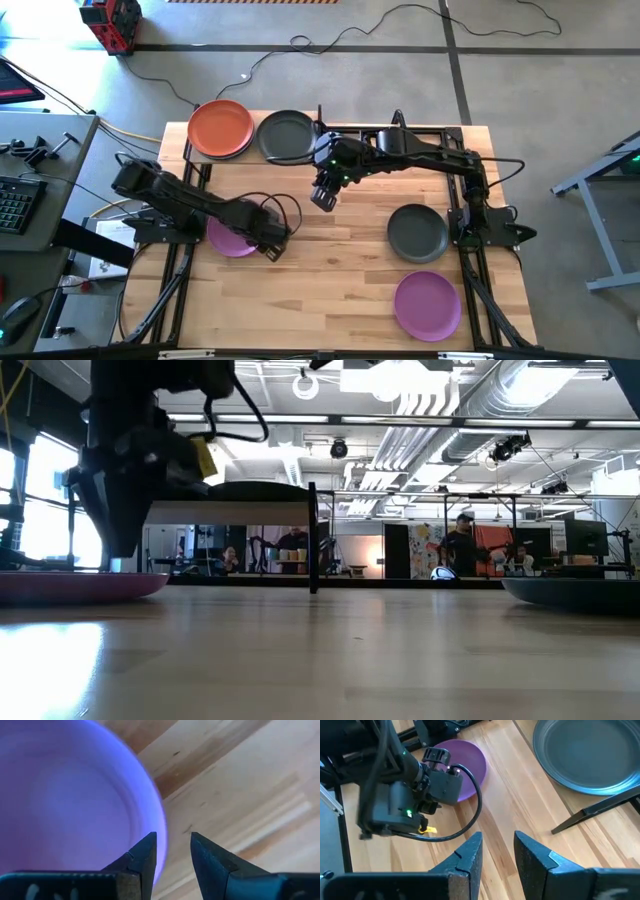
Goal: Place and stack plates onto a shelf
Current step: Stack the left purple plate on top of the black plate on the shelf
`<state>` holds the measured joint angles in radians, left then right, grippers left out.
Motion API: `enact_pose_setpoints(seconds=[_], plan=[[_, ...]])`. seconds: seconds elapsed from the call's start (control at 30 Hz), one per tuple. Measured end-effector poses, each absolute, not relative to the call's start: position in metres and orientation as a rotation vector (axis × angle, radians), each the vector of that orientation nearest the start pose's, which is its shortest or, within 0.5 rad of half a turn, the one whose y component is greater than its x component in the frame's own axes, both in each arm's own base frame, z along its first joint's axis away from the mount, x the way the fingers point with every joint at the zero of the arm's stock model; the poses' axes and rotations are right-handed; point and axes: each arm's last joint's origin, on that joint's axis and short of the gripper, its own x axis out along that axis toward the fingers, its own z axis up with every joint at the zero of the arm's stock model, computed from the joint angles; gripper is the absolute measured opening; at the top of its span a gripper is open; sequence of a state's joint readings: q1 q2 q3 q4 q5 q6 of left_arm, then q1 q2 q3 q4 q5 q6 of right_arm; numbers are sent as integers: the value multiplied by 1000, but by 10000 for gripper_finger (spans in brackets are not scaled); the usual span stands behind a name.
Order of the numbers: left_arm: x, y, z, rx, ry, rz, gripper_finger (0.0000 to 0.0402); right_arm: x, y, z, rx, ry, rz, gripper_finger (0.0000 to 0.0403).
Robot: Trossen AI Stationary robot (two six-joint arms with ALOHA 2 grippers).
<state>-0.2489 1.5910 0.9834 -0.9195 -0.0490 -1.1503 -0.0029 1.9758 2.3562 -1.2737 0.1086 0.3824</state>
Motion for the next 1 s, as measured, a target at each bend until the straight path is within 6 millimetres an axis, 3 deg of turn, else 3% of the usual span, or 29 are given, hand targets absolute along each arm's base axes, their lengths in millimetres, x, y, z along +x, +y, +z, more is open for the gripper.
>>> enact_pose_setpoints(seconds=[0.3,0.57,0.9,1.0], plan=[[263,-66,154,-686,1458,802,111,389,-4,417,312,868,-264,94],[265,-66,146,-672,1488,821,108,389,-4,417,314,872,-265,94],[264,-67,147,-625,1509,760,15,389,-4,417,335,869,-275,94],[264,-67,148,-612,1516,753,9,389,-4,417,339,869,-277,94]])
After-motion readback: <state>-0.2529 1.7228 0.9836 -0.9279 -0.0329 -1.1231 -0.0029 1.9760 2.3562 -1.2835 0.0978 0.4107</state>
